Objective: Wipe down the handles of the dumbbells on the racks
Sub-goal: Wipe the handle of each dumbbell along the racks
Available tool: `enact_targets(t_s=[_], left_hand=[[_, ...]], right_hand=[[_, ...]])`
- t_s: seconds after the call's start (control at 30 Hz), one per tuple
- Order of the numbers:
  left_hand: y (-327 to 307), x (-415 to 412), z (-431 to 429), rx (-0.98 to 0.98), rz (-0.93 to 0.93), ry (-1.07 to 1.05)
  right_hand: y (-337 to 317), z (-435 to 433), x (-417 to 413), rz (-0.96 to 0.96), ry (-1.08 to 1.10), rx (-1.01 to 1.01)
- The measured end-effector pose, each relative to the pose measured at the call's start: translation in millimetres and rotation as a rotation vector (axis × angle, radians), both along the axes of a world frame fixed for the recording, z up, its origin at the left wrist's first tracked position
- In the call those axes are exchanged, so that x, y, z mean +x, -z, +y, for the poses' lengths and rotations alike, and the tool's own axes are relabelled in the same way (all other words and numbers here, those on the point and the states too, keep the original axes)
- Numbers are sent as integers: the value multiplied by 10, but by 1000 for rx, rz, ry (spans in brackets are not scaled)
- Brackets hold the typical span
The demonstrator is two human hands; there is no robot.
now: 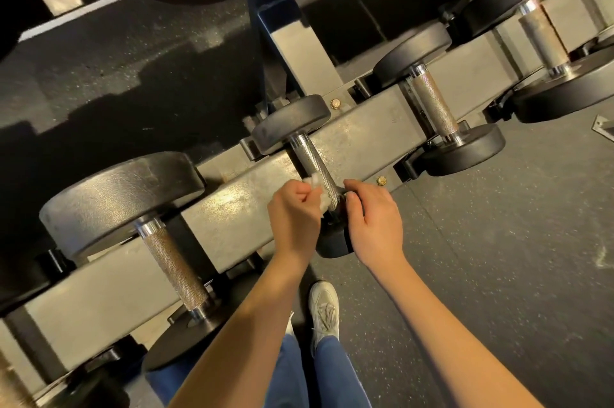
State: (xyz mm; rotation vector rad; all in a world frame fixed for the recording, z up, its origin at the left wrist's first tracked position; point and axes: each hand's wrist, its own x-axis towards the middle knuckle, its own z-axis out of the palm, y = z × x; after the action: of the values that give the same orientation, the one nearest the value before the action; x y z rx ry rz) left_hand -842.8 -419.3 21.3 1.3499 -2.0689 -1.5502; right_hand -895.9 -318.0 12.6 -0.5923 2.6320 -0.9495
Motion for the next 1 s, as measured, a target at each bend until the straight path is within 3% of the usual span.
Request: enact_targets(t_s=[0.23,0.4,0.53,0.67,0.73,0.83,1.0], left_hand=[[15,78,34,144,-88,145],[-157,12,46,48,52,131],[-298,-273,62,145,4,224],[-269,-598,139,104,12,275],[-206,-711,188,83,55,273],[-137,-905,256,91,78,276],[-37,-1424,475,8,-58,192]], right_hand=[[-5,18,-19,-34,-9,20],[-92,128,-84,-102,19,-30],[-271,320,-409,92,93,-24],[-341,541,-1030,280,168,82],[-273,652,-1358,232,178,218],[-203,783,-1780,129,8,425],[-239,863,-2165,-47,-231,400]])
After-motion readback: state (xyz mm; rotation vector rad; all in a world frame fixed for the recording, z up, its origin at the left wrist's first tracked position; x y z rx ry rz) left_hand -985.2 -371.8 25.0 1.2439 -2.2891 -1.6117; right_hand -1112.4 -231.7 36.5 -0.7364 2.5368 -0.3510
